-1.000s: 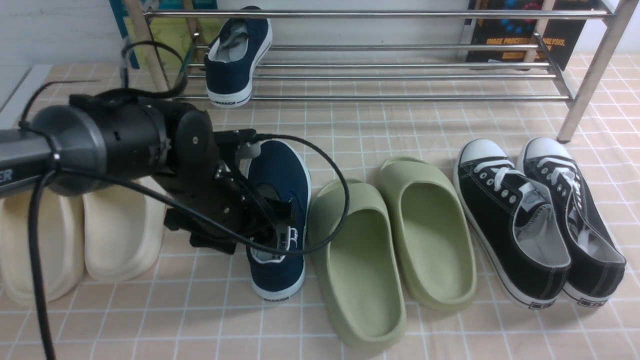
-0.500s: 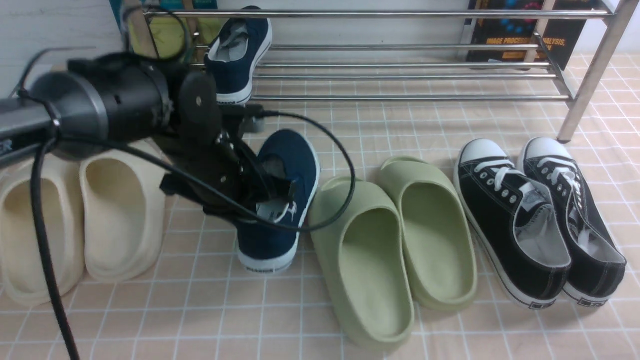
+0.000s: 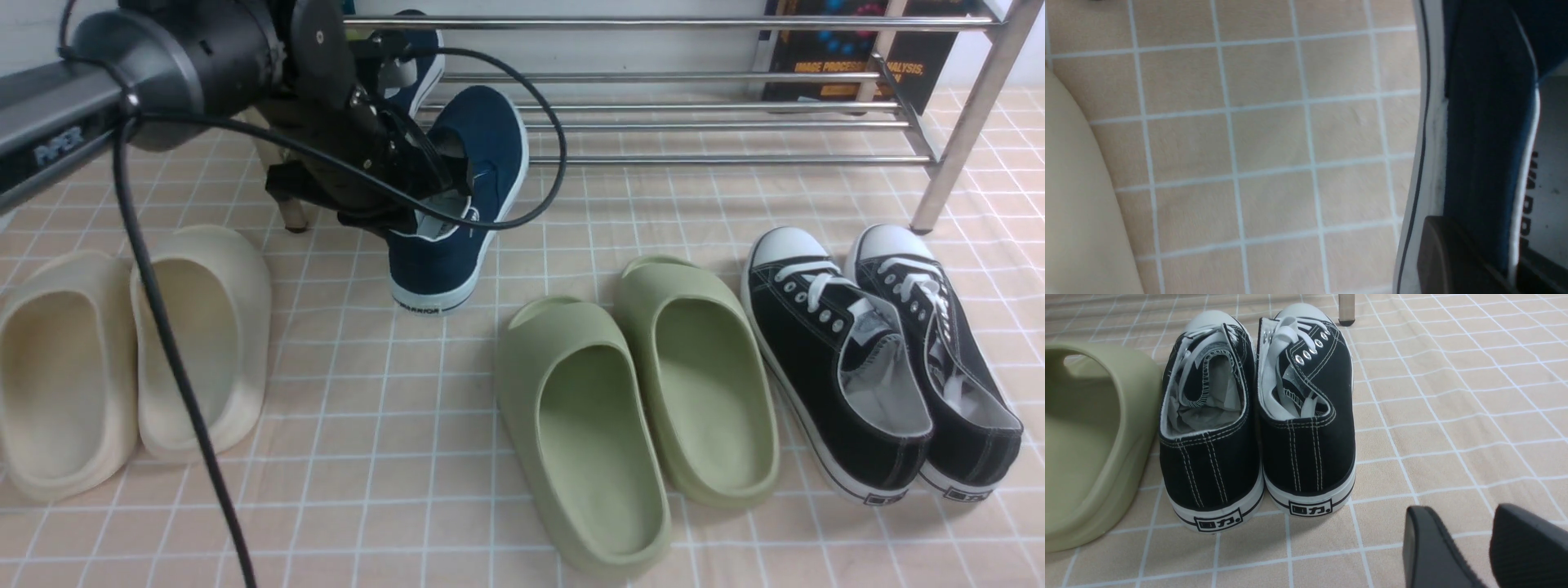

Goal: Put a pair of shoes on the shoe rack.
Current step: Use the left arm to put a shoe into the shoe rack

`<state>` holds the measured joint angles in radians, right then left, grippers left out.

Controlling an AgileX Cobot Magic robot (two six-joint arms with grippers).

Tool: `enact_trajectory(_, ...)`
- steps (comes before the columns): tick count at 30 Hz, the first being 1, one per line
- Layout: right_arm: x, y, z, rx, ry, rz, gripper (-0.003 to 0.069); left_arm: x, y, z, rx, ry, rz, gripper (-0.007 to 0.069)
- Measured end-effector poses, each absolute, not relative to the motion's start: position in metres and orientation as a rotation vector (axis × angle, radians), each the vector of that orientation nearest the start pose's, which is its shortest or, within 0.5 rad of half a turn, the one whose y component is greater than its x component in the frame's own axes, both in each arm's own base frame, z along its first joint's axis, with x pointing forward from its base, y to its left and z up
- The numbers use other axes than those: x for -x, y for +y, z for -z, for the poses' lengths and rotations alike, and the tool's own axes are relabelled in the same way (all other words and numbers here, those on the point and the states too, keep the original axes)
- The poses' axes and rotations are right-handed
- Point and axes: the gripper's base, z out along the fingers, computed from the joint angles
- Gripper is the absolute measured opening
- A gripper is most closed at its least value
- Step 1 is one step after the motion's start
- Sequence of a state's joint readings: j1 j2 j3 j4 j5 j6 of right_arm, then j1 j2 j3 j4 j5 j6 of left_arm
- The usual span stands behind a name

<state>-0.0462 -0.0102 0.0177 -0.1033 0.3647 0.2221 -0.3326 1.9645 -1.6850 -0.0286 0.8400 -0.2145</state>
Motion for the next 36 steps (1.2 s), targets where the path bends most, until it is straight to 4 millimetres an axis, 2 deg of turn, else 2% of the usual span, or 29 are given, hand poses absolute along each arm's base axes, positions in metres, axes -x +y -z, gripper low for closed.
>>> enact_trajectory(4,-0.053,-0.006,-0.175,-0.186,1.845,-0.023,0.0239,-0.439,-0.148,-0.261,-0.097,2.584,0.265,0.0024)
enact_trajectory(11,-0.053,-0.006,-0.175,-0.185,1.845,-0.022,0.0239,-0.473,-0.155,-0.285,-0.015,2.384,0.359,0.0031)
enact_trajectory(19,-0.053,-0.006,-0.175,-0.185,1.845,-0.022,0.0239,-0.502,-0.161,-0.248,0.059,2.360,0.381,0.0060)
enact_trajectory(23,-0.053,-0.006,-0.175,-0.186,1.845,-0.023,0.0239,-0.508,-0.162,-0.253,0.091,2.289,0.404,0.0100)
enact_trajectory(29,-0.053,-0.006,-0.175,-0.186,1.845,-0.023,0.0239,-0.514,-0.160,-0.260,0.095,2.189,0.392,0.0227)
enact_trajectory(34,-0.053,-0.006,-0.175,-0.185,1.845,-0.022,0.0239,-0.507,-0.158,-0.261,0.105,2.267,0.367,0.0338)
enact_trajectory(36,-0.053,-0.006,-0.175,-0.185,1.845,-0.022,0.0239,-0.498,-0.155,-0.270,0.088,2.326,0.334,0.0353)
